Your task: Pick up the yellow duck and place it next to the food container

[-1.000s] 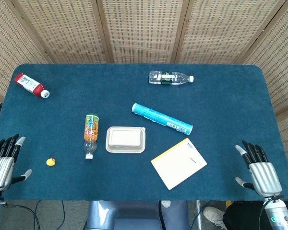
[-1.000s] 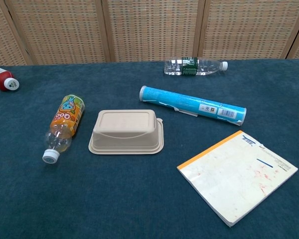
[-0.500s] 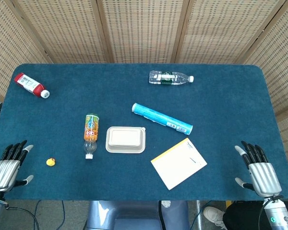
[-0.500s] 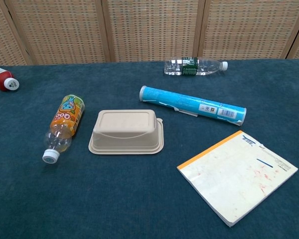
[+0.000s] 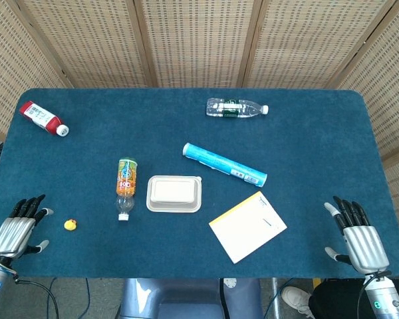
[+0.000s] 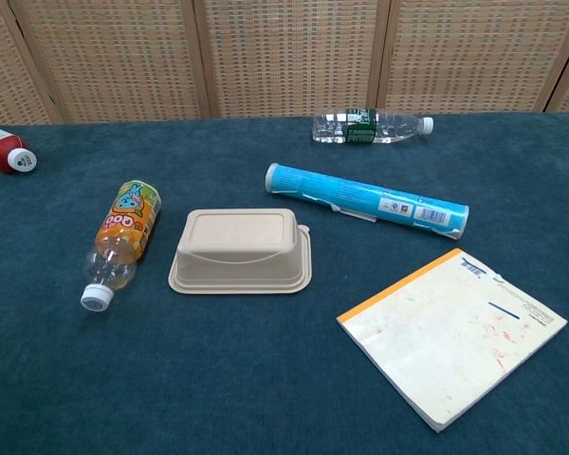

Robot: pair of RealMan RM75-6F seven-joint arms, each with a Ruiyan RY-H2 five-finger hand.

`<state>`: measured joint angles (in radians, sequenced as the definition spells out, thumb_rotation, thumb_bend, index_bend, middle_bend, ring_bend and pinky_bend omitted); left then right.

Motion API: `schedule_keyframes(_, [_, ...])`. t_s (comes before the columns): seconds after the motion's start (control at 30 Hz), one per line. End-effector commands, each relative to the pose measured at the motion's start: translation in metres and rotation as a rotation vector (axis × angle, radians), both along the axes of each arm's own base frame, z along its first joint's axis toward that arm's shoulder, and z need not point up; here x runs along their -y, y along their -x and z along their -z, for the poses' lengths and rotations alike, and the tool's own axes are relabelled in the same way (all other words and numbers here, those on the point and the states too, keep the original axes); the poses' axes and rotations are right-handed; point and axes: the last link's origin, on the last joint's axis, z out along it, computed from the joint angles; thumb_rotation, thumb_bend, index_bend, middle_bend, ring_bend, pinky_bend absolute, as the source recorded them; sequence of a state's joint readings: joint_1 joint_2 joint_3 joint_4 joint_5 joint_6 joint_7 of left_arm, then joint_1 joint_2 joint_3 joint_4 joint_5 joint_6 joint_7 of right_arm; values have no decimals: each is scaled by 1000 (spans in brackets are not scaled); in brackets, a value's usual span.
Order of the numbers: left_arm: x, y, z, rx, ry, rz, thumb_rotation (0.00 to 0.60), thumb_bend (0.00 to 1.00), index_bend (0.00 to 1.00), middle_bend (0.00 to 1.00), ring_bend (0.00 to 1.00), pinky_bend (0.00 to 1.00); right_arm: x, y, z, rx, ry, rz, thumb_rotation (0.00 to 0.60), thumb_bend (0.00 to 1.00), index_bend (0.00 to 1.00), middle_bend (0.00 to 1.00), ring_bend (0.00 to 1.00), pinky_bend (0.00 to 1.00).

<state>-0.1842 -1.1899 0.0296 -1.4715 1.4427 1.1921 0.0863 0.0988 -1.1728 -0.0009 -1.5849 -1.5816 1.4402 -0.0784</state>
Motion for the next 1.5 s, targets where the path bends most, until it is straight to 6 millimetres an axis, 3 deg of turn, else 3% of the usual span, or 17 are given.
schedule_keyframes(0.03, [-4, 3, 4, -4, 14, -12, 600, 245, 286, 0, 0, 0, 0, 0, 0, 1, -2, 1, 600, 0, 94, 0, 0, 0])
schedule_keyframes(0.67, [-31, 11, 27, -16, 62, -52, 600, 249, 323, 0, 0, 0, 1, 0, 0, 3, -3, 3, 600, 0, 94, 0, 0, 0])
schedule_keyframes(1.5, [-42, 1, 55, 3, 106, -55, 600, 278, 365, 0, 0, 0, 1, 1, 0, 11, -5, 6, 600, 0, 94, 0, 0, 0])
